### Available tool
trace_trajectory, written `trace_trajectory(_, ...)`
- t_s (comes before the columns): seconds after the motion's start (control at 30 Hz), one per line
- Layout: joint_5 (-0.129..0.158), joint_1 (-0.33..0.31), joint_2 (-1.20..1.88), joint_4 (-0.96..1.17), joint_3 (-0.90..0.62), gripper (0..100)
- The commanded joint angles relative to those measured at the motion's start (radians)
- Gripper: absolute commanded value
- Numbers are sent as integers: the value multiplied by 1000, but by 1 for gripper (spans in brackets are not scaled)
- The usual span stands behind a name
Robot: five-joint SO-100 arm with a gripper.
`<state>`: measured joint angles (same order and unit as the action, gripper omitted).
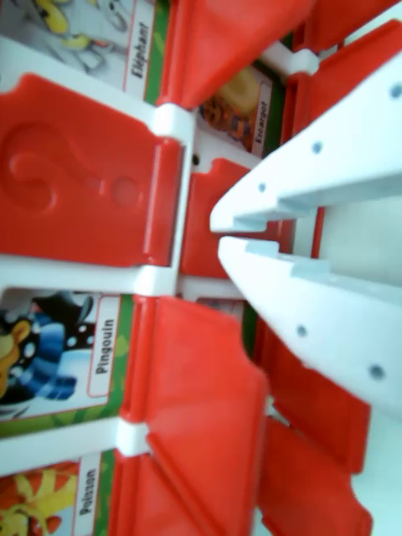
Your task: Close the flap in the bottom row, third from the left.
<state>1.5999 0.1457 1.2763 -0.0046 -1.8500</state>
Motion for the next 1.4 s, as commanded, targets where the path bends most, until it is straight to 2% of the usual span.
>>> trace_trajectory(0.0,-2,-20,224,20,-54,0)
trace_trajectory(0.17,-2,-25,492,77,-238,0)
trace_trajectory(0.43,21,-15,983,270,-477,0)
trace_trajectory(0.7,78,-38,1548,560,-687,0)
trace_trajectory(0.77,84,-57,1667,667,-686,0)
trace_trajectory(0.87,104,-114,1772,775,-673,0)
trace_trajectory(0.93,107,-150,1825,822,-661,0)
trace_trajectory(1.17,86,-153,1994,1054,-586,0)
trace_trajectory(1.37,84,-170,1994,1088,-540,0)
